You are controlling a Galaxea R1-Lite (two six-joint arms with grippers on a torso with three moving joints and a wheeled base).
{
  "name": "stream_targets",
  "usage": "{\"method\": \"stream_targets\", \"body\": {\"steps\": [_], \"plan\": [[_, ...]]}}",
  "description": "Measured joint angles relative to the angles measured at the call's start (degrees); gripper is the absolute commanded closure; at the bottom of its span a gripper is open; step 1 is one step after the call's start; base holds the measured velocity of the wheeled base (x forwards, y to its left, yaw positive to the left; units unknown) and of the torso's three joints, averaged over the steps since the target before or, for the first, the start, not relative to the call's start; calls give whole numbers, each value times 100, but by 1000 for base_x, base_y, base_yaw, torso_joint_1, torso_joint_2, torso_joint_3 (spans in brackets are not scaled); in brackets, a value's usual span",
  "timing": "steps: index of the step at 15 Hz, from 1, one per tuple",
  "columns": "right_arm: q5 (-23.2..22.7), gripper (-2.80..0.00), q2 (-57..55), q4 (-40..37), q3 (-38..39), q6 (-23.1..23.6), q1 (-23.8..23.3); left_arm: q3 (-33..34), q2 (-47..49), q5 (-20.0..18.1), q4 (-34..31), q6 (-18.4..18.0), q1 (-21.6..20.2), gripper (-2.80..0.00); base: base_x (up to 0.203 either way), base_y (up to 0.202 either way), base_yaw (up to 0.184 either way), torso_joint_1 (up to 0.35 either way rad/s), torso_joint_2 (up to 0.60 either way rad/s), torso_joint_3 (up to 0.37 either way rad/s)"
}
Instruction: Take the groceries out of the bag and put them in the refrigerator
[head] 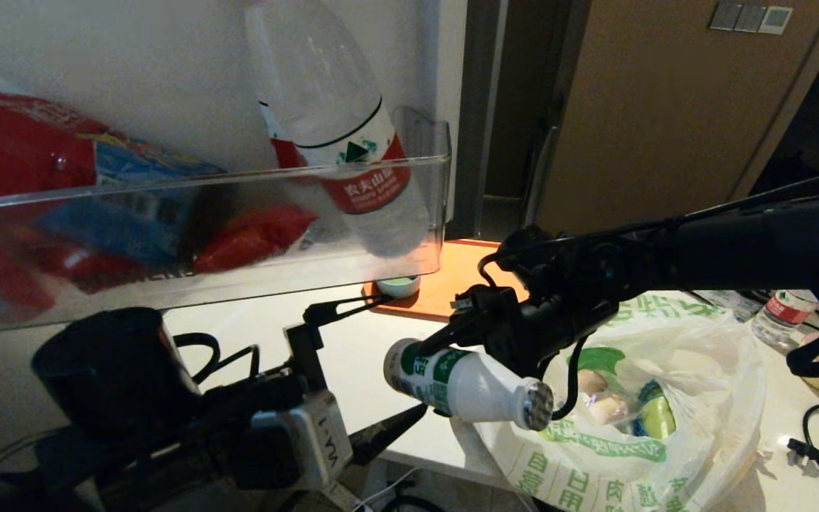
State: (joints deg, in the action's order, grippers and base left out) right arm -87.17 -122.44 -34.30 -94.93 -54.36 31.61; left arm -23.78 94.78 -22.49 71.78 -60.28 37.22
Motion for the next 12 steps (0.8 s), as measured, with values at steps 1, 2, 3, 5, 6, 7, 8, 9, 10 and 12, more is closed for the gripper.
{"method": "stream_targets", "body": {"steps": [1,2,3,5,6,7,8,9,10,12], "plan": [[2,0,0,0,-5,0,2,-2,66,9,19,0,27,-280,0,0,0,0,0,0],[2,0,-2,2,-6,0,2,-2,112,41,22,-1,43,-280,0,0,0,0,0,0],[1,0,-5,2,-6,-1,2,-5,139,101,22,3,67,-280,0,0,0,0,0,0],[2,0,-13,2,-22,0,2,-24,181,219,25,66,199,-280,0,0,0,0,0,0],[2,0,-16,3,-27,1,2,-35,192,303,25,125,292,-280,0,0,0,0,0,0],[2,0,-18,2,-30,0,2,-39,200,428,25,216,411,-280,0,0,0,0,0,0],[2,0,-18,2,-33,0,2,-46,205,565,27,323,533,-280,0,0,0,0,0,0],[2,0,-18,3,-33,0,2,-46,211,653,31,364,623,-280,0,0,0,0,0,0],[2,0,-18,2,-33,0,6,-46,212,670,33,371,663,-280,0,0,0,0,0,0],[2,0,-13,2,-35,1,37,-30,218,677,33,369,696,-280,0,0,0,0,0,0]]}}
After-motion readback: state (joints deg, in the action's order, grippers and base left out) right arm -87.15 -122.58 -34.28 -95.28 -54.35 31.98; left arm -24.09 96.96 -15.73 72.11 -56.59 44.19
